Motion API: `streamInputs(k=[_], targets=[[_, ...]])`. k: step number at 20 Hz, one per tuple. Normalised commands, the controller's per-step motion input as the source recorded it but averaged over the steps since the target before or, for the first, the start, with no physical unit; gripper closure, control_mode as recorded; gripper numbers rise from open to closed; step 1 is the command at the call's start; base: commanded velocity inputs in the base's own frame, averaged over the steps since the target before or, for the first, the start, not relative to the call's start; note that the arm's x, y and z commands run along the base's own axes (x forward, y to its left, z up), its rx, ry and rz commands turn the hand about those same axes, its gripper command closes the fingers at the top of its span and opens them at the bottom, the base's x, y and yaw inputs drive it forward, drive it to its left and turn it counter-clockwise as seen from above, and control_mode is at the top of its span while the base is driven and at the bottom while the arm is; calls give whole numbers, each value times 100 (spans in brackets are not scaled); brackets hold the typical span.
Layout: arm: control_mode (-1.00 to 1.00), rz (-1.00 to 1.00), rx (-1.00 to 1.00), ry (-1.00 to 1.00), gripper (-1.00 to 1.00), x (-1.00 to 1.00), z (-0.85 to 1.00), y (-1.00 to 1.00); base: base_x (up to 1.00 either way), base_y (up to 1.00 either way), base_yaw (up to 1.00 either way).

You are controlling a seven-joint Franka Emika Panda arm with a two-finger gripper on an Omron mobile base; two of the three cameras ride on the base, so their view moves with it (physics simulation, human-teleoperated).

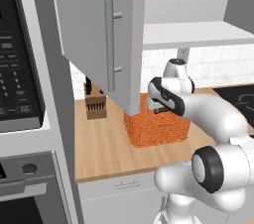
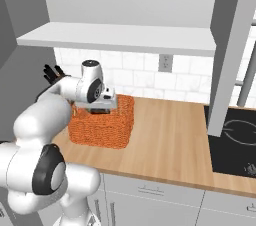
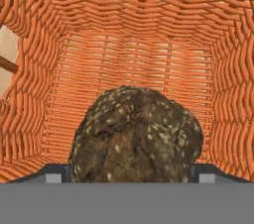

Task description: Open the cabinet, pick up the bread from the cabinet and place it in the basket. Then move the basket to the dining counter.

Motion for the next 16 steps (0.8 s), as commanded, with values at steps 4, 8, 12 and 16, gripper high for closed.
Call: streamInputs(k=[4, 8, 12, 16], targets=[[-100, 0, 5, 12, 100, 31, -31, 0, 0, 0, 0], [-100, -3, 1, 10, 100, 5, -54, 0, 0, 0, 0], [-100, -3, 0, 6, 100, 0, -48, 1, 0, 0, 0], [-100, -3, -3, 2, -100, 0, -6, 21, 0, 0, 0]])
